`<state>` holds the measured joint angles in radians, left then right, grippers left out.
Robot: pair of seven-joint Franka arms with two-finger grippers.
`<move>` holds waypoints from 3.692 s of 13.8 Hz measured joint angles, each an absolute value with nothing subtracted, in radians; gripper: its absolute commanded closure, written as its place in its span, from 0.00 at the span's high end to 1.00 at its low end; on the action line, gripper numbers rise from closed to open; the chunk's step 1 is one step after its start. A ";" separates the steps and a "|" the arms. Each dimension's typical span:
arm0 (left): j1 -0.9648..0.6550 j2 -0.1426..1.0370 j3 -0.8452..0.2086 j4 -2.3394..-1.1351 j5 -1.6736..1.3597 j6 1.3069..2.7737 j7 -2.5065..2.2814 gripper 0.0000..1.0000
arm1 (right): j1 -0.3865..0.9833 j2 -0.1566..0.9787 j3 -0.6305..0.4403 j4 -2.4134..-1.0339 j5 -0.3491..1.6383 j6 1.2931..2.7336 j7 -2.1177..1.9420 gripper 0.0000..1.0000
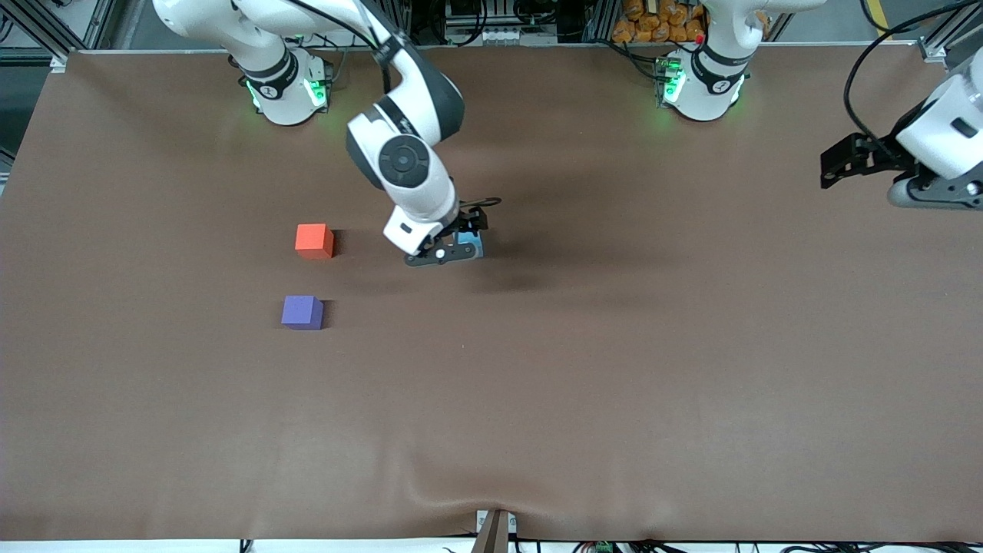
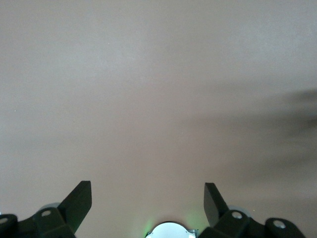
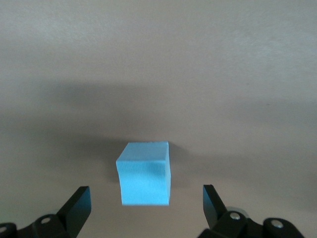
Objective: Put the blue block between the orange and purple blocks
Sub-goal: 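Lower the right gripper and grasp the light-blue block, then carry the blue block with the right gripper to the orange-purple gap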
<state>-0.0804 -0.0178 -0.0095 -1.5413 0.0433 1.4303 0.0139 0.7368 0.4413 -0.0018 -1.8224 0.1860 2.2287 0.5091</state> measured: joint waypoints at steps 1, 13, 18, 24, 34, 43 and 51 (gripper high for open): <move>-0.070 -0.026 -0.009 -1.536 0.043 1.418 0.022 1.00 | 0.740 0.452 -0.002 -1.842 0.186 2.266 0.519 1.00; -0.045 -0.044 -0.029 -1.537 0.042 1.401 0.039 1.00 | 0.797 0.518 -0.005 -1.876 0.186 2.346 0.564 1.00; -0.045 -0.045 -0.029 -1.534 0.042 1.401 0.039 1.00 | 0.824 0.543 -0.005 -1.876 0.186 2.363 0.585 0.68; -0.045 -0.044 -0.033 -1.535 0.041 1.399 0.039 1.00 | 0.808 0.544 -0.027 -1.854 0.186 2.364 0.591 0.00; -0.044 -0.031 -0.037 -1.540 0.041 1.399 0.039 1.00 | 0.430 0.253 -0.074 -1.832 0.152 1.930 0.442 0.00; -0.045 -0.028 -0.039 -1.541 0.041 1.399 0.039 1.00 | 0.253 0.221 -0.074 -2.040 0.150 2.062 0.207 0.00; -0.045 -0.027 -0.044 -1.542 0.040 1.399 0.039 1.00 | 0.242 0.210 -0.061 -2.183 0.150 2.214 0.158 0.00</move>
